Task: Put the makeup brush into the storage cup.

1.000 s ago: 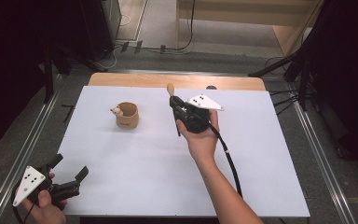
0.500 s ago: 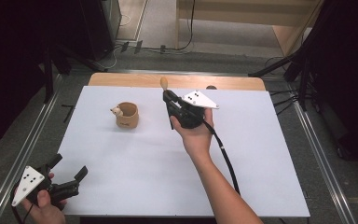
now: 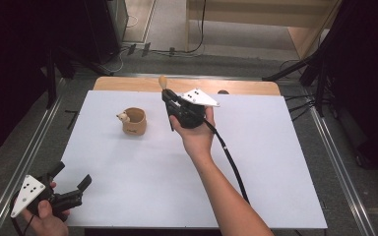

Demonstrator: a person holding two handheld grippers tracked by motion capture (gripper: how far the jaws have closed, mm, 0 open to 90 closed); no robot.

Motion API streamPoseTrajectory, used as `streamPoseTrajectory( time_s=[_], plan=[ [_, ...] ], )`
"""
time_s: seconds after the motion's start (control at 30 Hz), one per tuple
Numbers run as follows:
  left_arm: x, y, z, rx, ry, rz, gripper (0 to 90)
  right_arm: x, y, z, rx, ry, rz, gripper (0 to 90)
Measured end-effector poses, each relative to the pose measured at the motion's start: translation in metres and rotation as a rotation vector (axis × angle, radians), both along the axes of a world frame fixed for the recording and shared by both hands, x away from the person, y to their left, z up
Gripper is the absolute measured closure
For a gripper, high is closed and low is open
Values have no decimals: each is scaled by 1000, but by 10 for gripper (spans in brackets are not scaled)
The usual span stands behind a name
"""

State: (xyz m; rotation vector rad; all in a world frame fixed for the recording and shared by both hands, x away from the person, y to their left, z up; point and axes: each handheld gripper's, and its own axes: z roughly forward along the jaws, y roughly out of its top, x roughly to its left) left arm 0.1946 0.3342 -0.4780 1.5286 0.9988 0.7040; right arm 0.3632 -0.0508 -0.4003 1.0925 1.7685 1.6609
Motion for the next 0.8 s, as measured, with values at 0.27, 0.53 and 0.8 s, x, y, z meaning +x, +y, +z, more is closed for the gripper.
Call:
streamPoseTrajectory(
  time_s=[0.27, 0.53, 0.8],
  plan=[
    [0, 0, 0, -7, -1, 1, 0, 8, 16, 4, 12, -22, 21, 801],
    [0, 1, 0, -12, -1, 2, 0, 14, 28, 4, 57, -13, 27, 801],
    [0, 2, 0, -20, 0, 4, 0, 21, 42, 7, 54, -29, 44, 801]
  ],
)
